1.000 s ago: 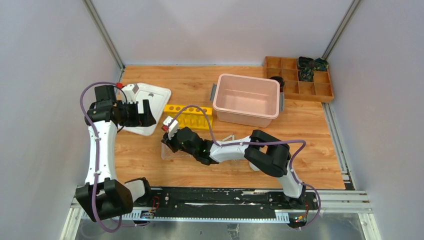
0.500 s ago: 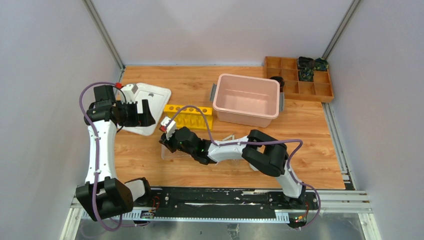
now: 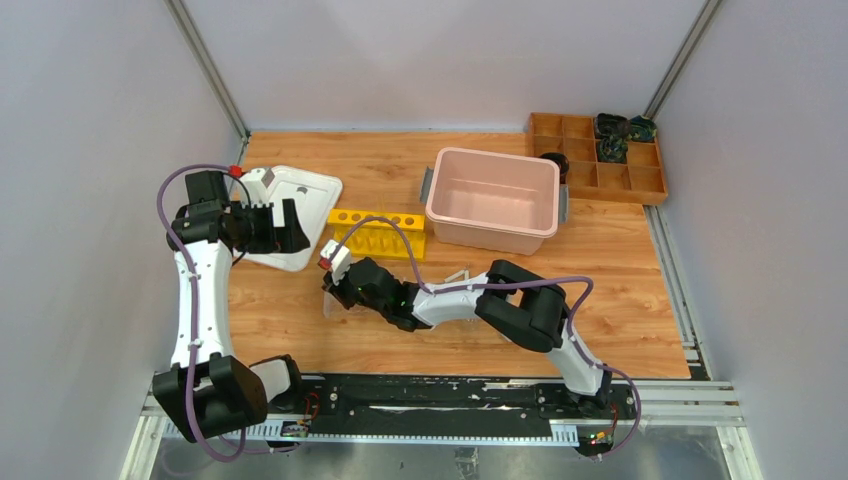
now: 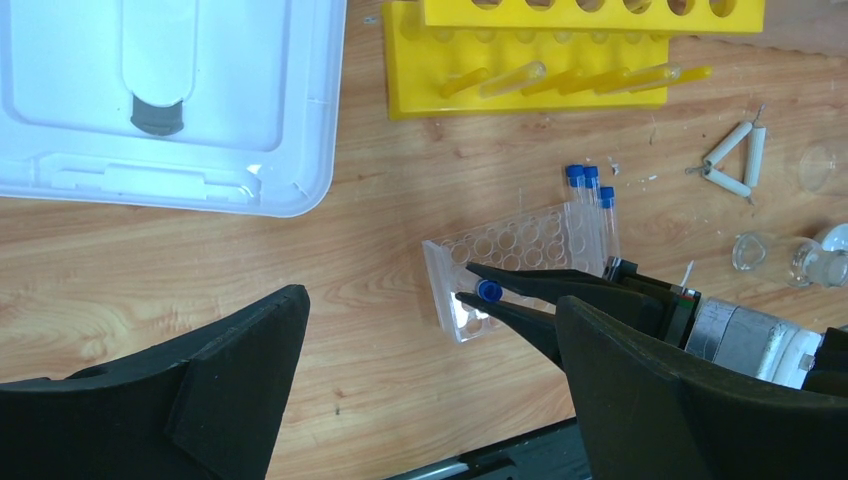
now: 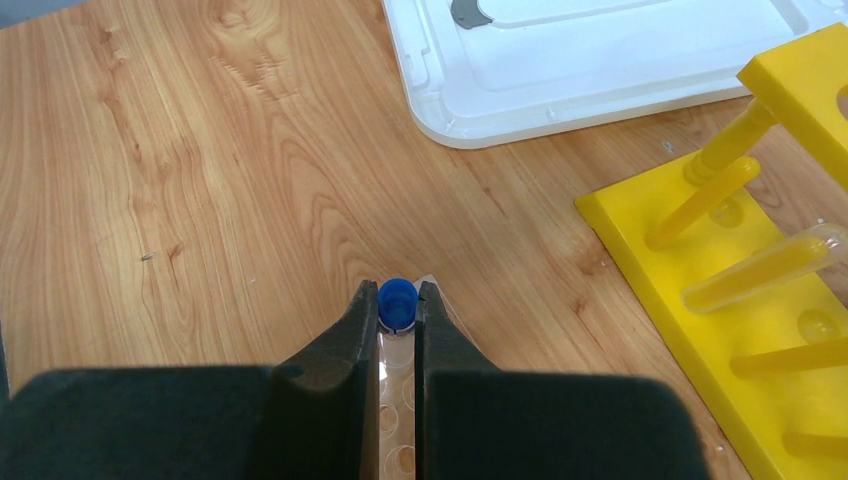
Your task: Organize the chemistry lab equipment
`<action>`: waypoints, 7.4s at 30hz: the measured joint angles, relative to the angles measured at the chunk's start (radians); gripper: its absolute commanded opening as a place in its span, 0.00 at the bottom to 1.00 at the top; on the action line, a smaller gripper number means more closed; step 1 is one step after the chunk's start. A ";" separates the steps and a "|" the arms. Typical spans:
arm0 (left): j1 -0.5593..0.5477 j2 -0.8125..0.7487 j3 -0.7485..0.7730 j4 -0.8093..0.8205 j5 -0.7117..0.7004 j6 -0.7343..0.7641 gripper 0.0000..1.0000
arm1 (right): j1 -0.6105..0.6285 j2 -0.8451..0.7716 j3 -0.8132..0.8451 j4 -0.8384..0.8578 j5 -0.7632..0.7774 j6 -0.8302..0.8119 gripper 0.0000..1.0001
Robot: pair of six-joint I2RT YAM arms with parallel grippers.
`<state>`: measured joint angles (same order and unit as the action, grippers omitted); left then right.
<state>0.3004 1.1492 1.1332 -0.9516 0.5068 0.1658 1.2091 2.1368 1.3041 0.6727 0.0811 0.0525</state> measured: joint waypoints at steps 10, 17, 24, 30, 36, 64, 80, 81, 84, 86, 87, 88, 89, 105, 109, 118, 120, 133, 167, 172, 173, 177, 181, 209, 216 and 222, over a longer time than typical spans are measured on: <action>0.003 0.000 0.002 0.000 0.006 0.002 1.00 | 0.000 0.002 0.000 0.001 0.014 -0.008 0.43; 0.005 -0.002 0.013 0.000 0.016 0.001 1.00 | 0.000 -0.080 -0.011 -0.092 0.062 0.025 0.56; 0.005 -0.014 0.022 0.000 0.024 -0.002 1.00 | -0.013 -0.309 -0.027 -0.282 0.144 0.188 0.43; 0.005 -0.025 0.027 0.000 0.032 -0.013 1.00 | -0.059 -0.399 -0.040 -0.516 0.217 0.371 0.36; 0.005 -0.032 0.027 0.000 0.033 -0.023 1.00 | -0.067 -0.349 -0.071 -0.716 0.243 0.472 0.34; 0.005 -0.047 0.040 -0.001 0.049 -0.024 1.00 | -0.127 -0.224 -0.062 -0.862 0.236 0.539 0.29; 0.005 -0.047 0.040 -0.001 0.054 -0.024 1.00 | -0.127 -0.226 0.003 -0.882 0.181 0.567 0.31; 0.005 -0.047 0.040 -0.001 0.054 -0.024 1.00 | -0.127 -0.221 0.004 -0.883 0.181 0.568 0.31; 0.005 -0.047 0.040 -0.001 0.054 -0.024 1.00 | -0.127 -0.200 0.008 -0.884 0.180 0.570 0.30; 0.005 -0.047 0.041 -0.001 0.054 -0.024 1.00 | -0.129 -0.188 0.008 -0.888 0.180 0.572 0.29; 0.005 -0.047 0.042 -0.001 0.054 -0.024 1.00 | -0.129 -0.183 0.008 -0.892 0.180 0.573 0.29; 0.005 -0.047 0.042 -0.002 0.055 -0.024 1.00 | -0.130 -0.180 0.008 -0.895 0.180 0.575 0.29; 0.005 -0.047 0.043 -0.002 0.055 -0.024 1.00 | -0.131 -0.177 0.008 -0.897 0.180 0.575 0.28; 0.005 -0.051 0.049 -0.001 0.087 -0.025 0.99 | -0.200 -0.163 0.011 -0.898 0.174 0.586 0.00; 0.005 -0.059 0.049 -0.001 0.105 -0.025 0.97 | -0.218 -0.179 0.008 -0.917 0.148 0.587 0.00; 0.006 -0.080 0.044 -0.001 0.207 -0.024 0.94 | -0.228 -0.393 0.005 -0.895 0.074 0.590 0.00; 0.006 -0.097 0.033 -0.001 0.247 -0.023 0.92 | -0.221 -0.426 0.024 -0.869 0.061 0.591 0.00; -0.068 -0.181 -0.055 -0.002 0.435 0.002 0.69 | -0.103 -0.391 0.240 -0.615 0.088 0.617 0.00; -0.095 -0.173 -0.068 0.002 0.459 0.075 0.06 | -0.138 -0.268 0.527 -0.839 -0.046 0.609 0.46; -0.095 -0.180 -0.068 0.000 0.458 0.085 0.06 | -0.138 -0.251 0.555 -0.901 -0.108 0.591 0.44; -0.095 -0.180 -0.068 0.000 0.458 0.086 0.05 | -0.138 -0.249 0.555 -0.909 -0.117 0.588 0.43; -0.095 -0.180 -0.068 -0.003 0.458 0.087 0.05 | -0.139 -0.241 0.564 -0.929 -0.135 0.580 0.39; -0.096 -0.180 -0.068 -0.004 0.458 0.088 0.06 | -0.143 -0.226 0.590 -0.932 -0.143 0.572 0.36; -0.100 -0.099 0.069 -0.010 0.081 -0.042 1.00 | -0.071 -0.496 -0.091 -0.489 0.041 0.260 0.00; -0.077 -0.057 0.073 -0.012 0.008 -0.077 1.00 | 0.021 -0.388 -0.190 -0.179 0.037 0.119 0.00; -0.066 -0.056 0.073 -0.012 -0.008 -0.088 1.00 | 0.030 -0.252 -0.171 -0.029 0.019 0.074 0.00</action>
<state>0.2340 1.0931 1.2064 -0.9634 0.4992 0.0780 1.2392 1.8851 1.1332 0.6434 0.1005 0.1265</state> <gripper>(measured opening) 0.997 0.094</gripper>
